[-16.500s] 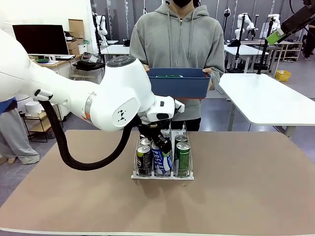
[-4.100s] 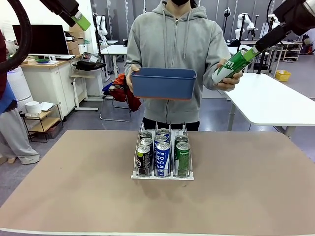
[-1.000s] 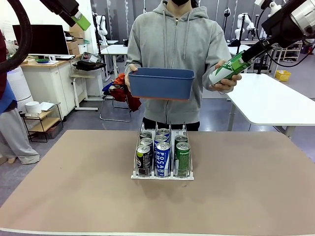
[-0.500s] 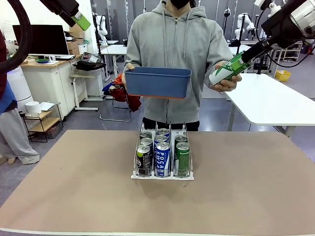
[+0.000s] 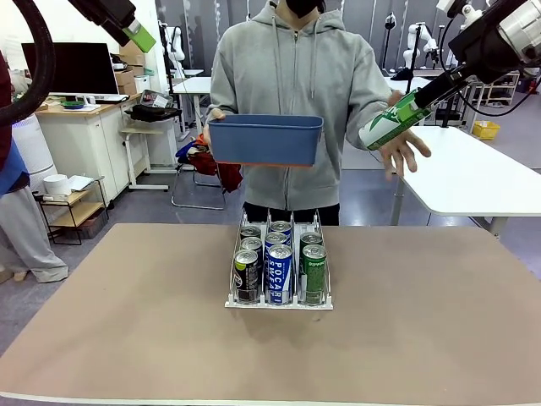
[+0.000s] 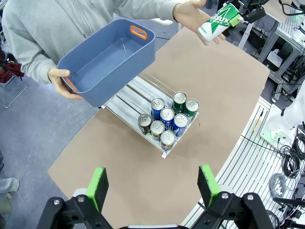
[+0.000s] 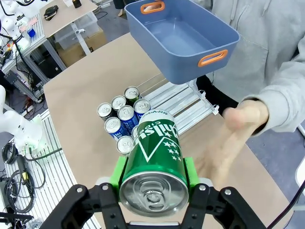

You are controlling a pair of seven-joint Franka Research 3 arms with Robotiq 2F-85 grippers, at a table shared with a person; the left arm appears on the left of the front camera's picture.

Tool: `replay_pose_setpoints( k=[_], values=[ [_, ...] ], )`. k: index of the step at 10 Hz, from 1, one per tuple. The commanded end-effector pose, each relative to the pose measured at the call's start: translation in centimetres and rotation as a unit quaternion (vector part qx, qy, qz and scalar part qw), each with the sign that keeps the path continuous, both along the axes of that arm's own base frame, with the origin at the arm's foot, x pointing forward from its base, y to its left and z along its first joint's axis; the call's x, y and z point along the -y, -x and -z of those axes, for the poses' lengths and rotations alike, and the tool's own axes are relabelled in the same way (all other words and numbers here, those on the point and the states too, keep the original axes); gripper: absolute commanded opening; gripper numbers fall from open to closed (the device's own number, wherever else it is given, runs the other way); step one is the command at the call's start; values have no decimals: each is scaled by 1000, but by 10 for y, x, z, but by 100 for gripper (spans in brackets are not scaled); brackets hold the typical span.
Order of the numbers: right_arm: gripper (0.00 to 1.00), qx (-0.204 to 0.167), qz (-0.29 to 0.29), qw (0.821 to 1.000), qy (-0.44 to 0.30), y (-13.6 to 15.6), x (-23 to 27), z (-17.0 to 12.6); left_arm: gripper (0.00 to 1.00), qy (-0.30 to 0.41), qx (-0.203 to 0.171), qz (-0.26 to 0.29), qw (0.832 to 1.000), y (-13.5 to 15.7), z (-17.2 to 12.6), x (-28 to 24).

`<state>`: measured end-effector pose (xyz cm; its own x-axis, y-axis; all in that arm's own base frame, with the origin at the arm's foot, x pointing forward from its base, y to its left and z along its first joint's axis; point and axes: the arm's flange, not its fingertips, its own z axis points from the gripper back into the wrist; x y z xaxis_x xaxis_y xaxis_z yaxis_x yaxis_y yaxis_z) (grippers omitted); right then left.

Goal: Fill the beverage cans into the dispenser.
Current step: Place the picked Sprite in the line of the Automatic Can Dispenser with the same cans.

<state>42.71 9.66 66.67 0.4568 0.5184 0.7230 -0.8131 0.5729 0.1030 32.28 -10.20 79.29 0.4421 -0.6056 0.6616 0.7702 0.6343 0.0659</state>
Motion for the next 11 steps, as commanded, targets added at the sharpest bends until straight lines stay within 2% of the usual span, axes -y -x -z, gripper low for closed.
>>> replay_pose_setpoints(
  k=[1,11],
  values=[
    [0,2,-1,1000,-1,1,0,-2,100,1,3,-7,1000,-1,1,0],
    [0,2,-1,1000,-1,1,0,-2,100,1,3,-7,1000,-1,1,0]
  ],
)
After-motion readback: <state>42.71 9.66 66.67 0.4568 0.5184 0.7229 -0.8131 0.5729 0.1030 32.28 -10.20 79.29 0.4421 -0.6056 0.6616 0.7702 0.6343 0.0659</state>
